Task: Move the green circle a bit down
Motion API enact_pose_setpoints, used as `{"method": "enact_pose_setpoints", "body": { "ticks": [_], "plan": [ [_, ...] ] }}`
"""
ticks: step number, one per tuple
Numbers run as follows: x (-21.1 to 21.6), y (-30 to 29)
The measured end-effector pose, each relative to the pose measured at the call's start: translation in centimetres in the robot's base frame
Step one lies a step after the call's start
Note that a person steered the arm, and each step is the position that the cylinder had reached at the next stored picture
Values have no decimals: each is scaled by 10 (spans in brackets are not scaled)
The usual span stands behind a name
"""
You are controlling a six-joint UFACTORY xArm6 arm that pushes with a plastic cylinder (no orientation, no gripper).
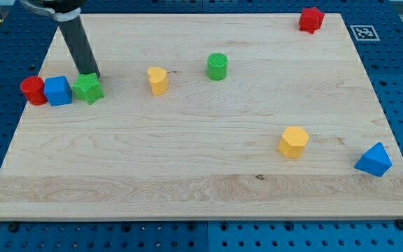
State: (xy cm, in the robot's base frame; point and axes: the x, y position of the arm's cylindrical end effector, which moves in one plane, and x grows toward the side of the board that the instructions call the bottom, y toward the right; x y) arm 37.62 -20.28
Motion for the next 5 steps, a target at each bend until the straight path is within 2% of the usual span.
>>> {"method": "enact_pose_setpoints", "body": {
  "ticks": [2,5],
  "plan": [
    [3,0],
    [-59,10]
  ]
}}
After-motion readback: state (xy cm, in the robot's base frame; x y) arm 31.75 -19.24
